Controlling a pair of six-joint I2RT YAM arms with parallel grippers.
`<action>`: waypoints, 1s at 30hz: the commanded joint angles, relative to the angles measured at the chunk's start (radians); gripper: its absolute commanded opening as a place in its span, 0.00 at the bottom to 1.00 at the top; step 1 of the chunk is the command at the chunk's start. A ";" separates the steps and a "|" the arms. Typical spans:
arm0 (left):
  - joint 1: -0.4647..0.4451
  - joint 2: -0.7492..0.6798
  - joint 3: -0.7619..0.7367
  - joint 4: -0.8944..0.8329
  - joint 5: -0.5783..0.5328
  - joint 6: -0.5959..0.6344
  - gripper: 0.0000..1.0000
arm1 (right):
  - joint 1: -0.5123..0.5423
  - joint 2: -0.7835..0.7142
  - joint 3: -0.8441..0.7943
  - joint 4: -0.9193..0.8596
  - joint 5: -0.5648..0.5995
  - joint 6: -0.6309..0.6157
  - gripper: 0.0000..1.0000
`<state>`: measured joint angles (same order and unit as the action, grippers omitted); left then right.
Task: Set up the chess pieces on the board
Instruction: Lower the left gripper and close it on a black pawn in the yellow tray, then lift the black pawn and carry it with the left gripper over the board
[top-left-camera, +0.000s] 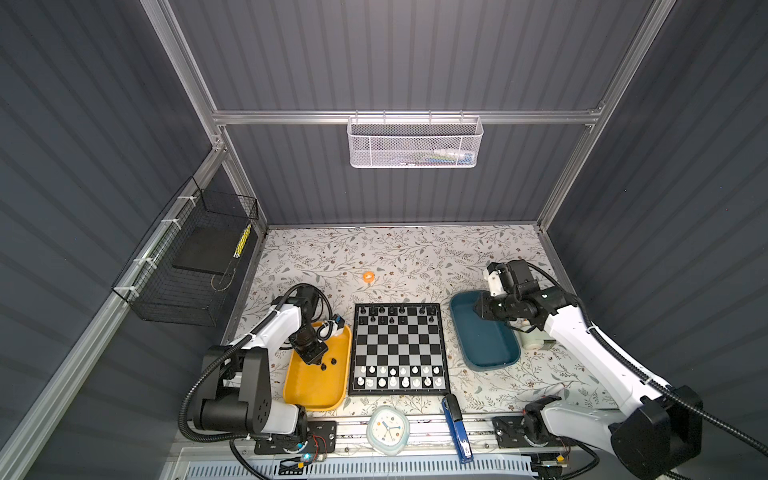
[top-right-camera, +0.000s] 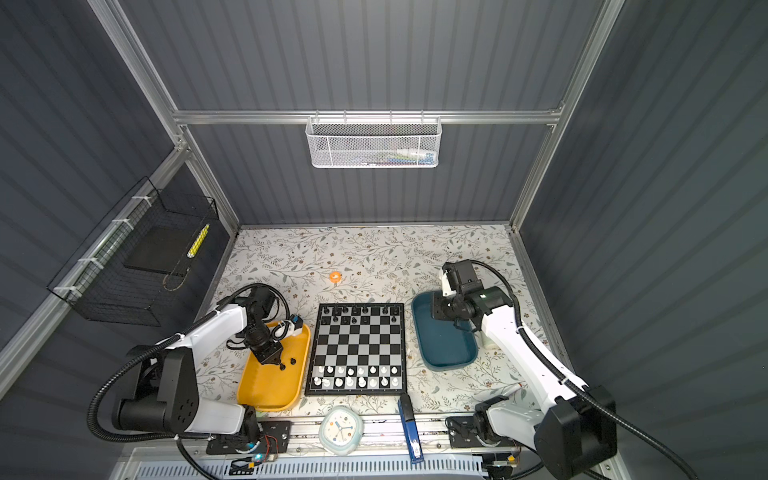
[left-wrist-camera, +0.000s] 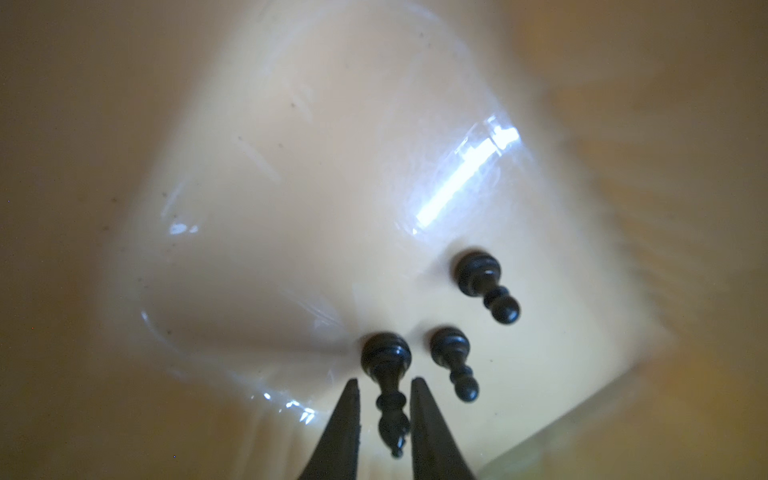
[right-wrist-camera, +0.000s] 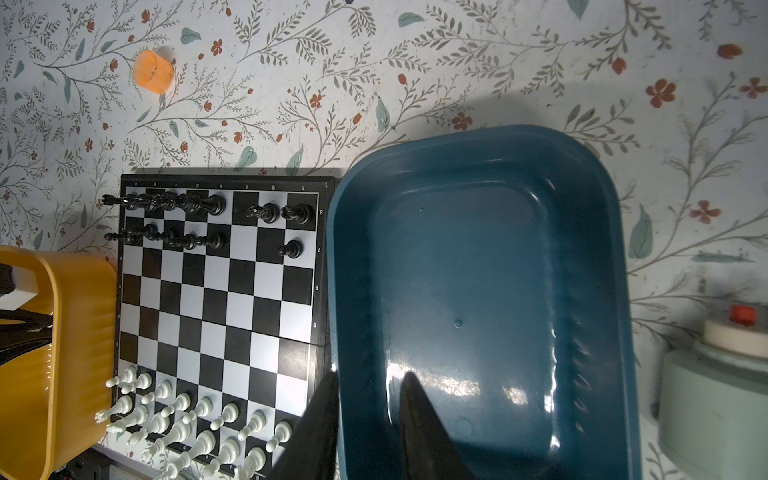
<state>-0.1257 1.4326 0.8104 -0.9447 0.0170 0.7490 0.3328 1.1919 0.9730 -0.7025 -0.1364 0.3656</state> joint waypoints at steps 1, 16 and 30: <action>-0.006 -0.016 -0.003 -0.007 0.000 -0.008 0.21 | -0.002 -0.015 -0.008 0.004 -0.013 -0.002 0.29; -0.006 -0.020 0.030 -0.034 -0.013 -0.007 0.10 | -0.002 -0.010 -0.005 0.011 -0.017 -0.005 0.29; -0.012 0.026 0.256 -0.149 -0.041 0.021 0.11 | -0.002 -0.003 -0.002 0.021 -0.025 -0.011 0.29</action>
<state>-0.1276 1.4391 1.0042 -1.0309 -0.0200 0.7517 0.3328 1.1919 0.9722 -0.6937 -0.1543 0.3645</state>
